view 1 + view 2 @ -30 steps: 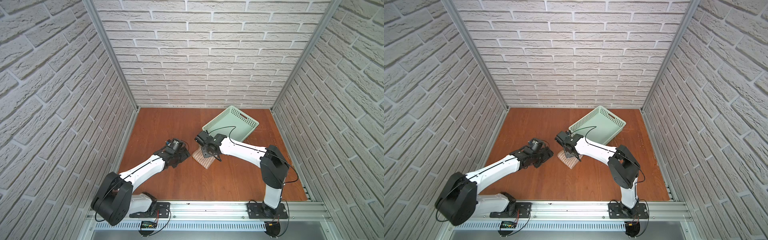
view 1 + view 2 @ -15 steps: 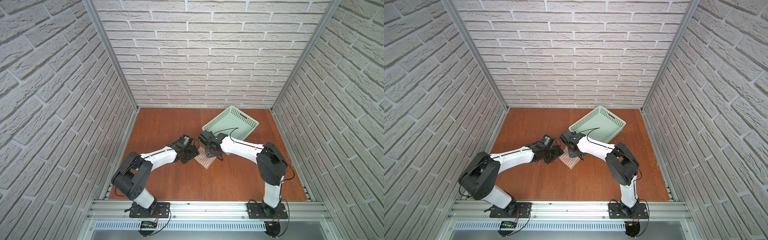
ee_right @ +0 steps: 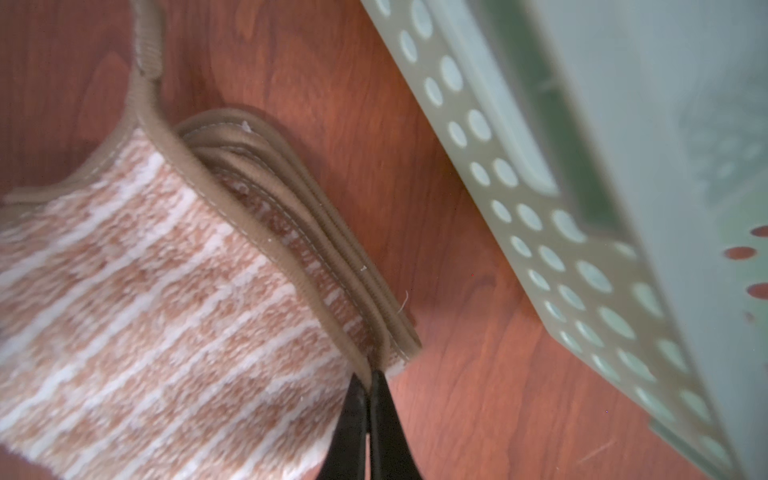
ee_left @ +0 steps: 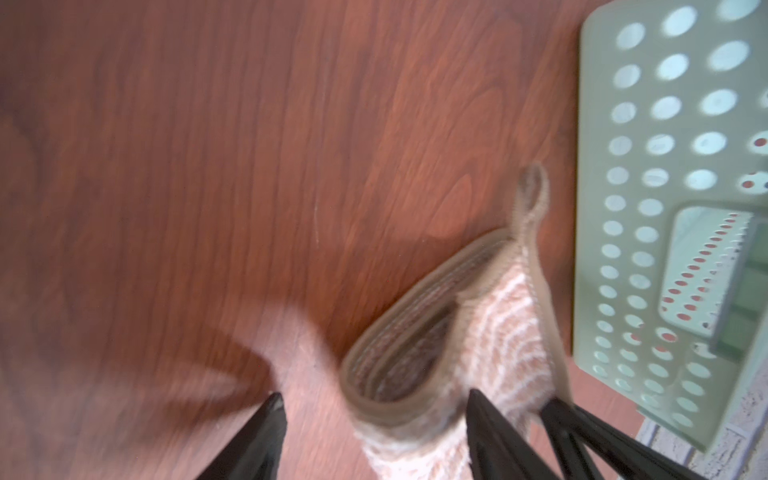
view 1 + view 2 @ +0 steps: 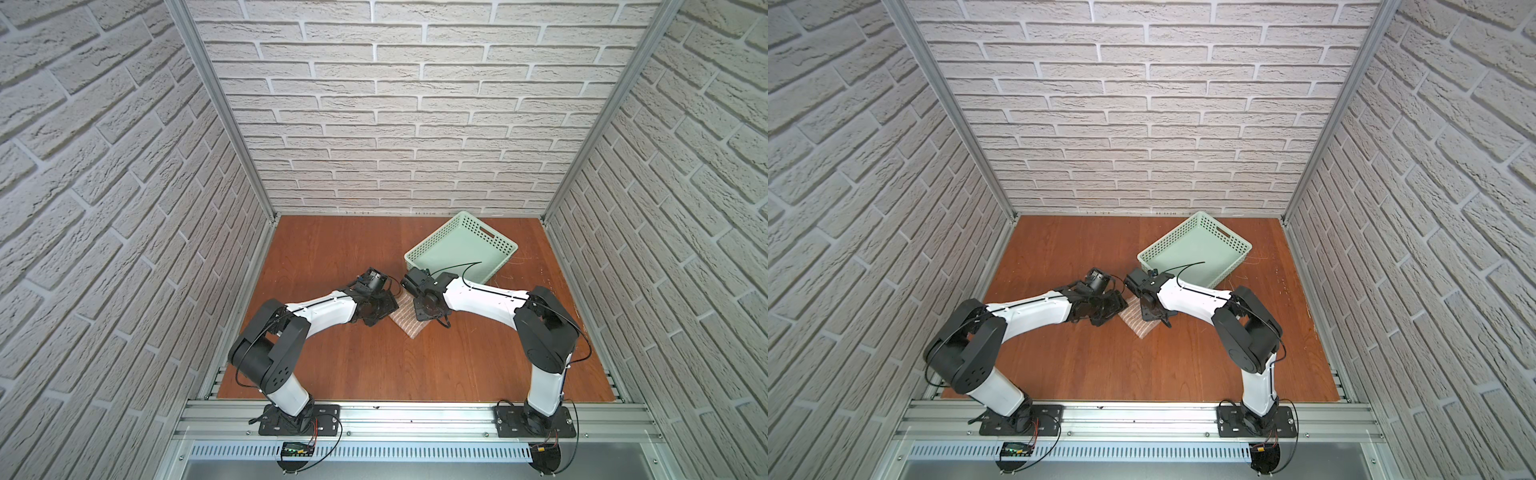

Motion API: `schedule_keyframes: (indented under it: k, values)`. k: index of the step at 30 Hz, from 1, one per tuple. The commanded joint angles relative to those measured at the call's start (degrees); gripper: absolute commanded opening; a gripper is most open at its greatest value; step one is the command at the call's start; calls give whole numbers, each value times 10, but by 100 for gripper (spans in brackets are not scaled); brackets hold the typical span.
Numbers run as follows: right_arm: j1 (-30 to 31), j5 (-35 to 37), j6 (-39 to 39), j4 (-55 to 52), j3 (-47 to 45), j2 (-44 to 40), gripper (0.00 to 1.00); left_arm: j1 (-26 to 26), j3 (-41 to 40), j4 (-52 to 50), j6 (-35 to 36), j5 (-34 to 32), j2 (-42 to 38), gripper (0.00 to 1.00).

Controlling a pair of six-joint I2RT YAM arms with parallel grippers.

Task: Fold the square dishcloth
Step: Smooth out the cleaning item at the center of the board.

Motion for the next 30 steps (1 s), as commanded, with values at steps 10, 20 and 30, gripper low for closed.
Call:
schedule_keyframes:
  k: [10,20,30]
  values:
    - [-2,27,51,40,-68,-74,3,9,29,11,4,-1,45,67]
    - [-3,53,68,34,-75,-29,3,12,48,15,7,7,62,69]
    - [-2,58,72,42,-79,1,9,3,26,-20,4,-18,-13,59]
